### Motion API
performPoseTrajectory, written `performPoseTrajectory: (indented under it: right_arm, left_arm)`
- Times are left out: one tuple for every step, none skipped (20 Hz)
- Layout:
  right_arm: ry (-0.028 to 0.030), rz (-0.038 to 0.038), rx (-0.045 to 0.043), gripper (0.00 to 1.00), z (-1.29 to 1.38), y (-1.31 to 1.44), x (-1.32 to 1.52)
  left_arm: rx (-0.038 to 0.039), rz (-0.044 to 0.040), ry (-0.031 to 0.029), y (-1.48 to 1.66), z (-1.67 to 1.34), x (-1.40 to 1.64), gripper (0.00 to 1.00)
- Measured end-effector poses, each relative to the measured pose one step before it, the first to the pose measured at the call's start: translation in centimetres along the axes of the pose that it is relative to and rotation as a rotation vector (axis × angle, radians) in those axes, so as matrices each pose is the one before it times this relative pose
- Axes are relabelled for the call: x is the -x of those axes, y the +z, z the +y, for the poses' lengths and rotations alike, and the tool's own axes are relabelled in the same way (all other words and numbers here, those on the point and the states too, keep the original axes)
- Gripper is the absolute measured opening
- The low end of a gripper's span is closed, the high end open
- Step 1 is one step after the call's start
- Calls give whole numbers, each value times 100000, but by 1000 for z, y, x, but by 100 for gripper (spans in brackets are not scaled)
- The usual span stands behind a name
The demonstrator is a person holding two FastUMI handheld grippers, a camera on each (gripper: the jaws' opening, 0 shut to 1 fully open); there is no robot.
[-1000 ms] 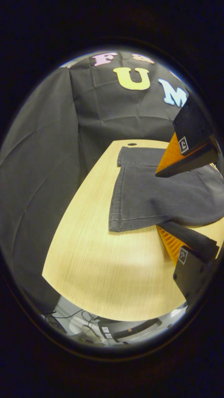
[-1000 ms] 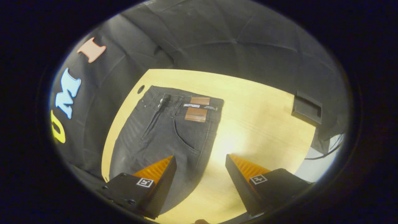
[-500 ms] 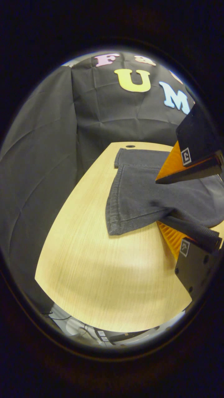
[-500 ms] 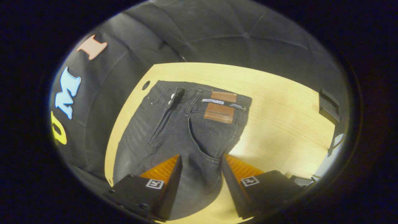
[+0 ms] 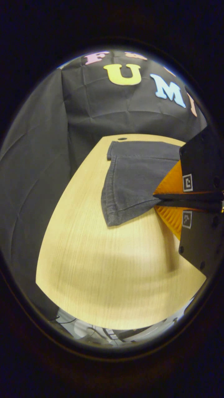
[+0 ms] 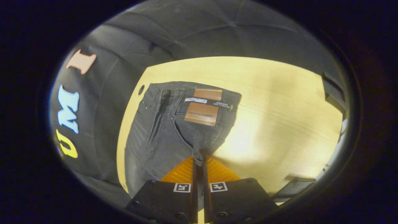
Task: Grasp the waist and the cuffs of the jeans and fold them to make the two legs overlap; first hold the waist and fold one-third of the jeans toward the cuffs, then hold the cuffs and fold the remaining one-third in the same direction to finish folding.
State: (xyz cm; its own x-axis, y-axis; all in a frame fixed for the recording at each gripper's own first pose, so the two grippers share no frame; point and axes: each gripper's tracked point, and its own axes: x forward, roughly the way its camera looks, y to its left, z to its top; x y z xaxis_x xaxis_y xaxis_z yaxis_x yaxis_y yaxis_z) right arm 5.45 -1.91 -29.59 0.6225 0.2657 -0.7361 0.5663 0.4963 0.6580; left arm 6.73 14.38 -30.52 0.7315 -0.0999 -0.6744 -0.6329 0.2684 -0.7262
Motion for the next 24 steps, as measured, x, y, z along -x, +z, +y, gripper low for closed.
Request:
performPoseTrajectory:
  right_arm:
    - [1258,1220,912,5,25,-6,-10]
    - [984,797,2114,4,232,29,184]
    - [755,793,2095,7,216,106,296]
    - [1079,932,1348,3,356,8,271]
    - [1653,1271,417,2,408,161,424]
    - [2343,1391,-109,3,452,96,378]
    - [2433,1872,-263,3,474,189,446]
    - [2322,2056,-75,3,563,123,499]
    - [2110,2712,513,2,584,179,499]
    - [1369,2919,746,2,690,94,302]
    - [978,3138,1318,2,703,102,78]
    - [885,3442,1944,2,244,282,363]
    - [1039,2787,1805,3,489,505,435]
    - [1663,2862,989,2,829,448,568]
    - [2302,2023,617,3,973,475,470]
    - [2131,2174,1087,2,1177,516,707]
    - [1793,1224,1583,2,1138,852,435]
    - [1719,902,2038,7,1314,920,304]
    - [1650,730,2002,2,1551,849,-32]
    - [1285,491,1396,2,1313,982,-159]
    - [550,1009,1200,2,1199,231,-53]
    - [99,536,1329,2,1569,545,-659]
    - [-61,823,904,2,1129,629,-574]
    - [-112,634,282,2,1117,775,-611]
  left_arm:
    - [-2091,1238,386,-210,293,434,9]
    - [-920,858,-800,-129,-355,390,8]
    - [-61,670,-1106,161,-668,397,8]
    - [123,235,-876,150,-664,431,8]
    - [-11,477,-899,-112,-561,104,9]
    - [374,449,-762,-65,-540,345,8]
    - [713,785,-750,-180,-627,316,8]
    - [1242,417,-1036,-112,-575,202,8]
    - [1861,282,-1353,-17,-652,277,8]
    - [1429,103,-762,-60,-610,459,8]
    - [788,-129,154,-75,-367,345,8]
    - [106,-79,27,-18,-455,477,8]
    - [189,153,-205,-149,-799,503,8]
    - [1043,936,-311,-280,-1155,725,8]
    - [1606,1328,-965,-358,-1628,673,8]
    - [1788,1909,-1618,-258,-1734,684,8]
    - [1437,1100,-530,-64,-1561,579,8]
    - [700,1045,-546,14,-1507,327,8]
    - [-233,568,-736,123,-1505,46,8]
    - [-1151,395,-385,118,-1652,-120,8]
    - [-1702,711,-125,81,-1449,-165,8]
    - [-1355,566,-17,210,-1448,-653,8]
    - [-653,839,-130,171,-1328,-782,8]
    - [117,782,710,318,-976,-963,8]
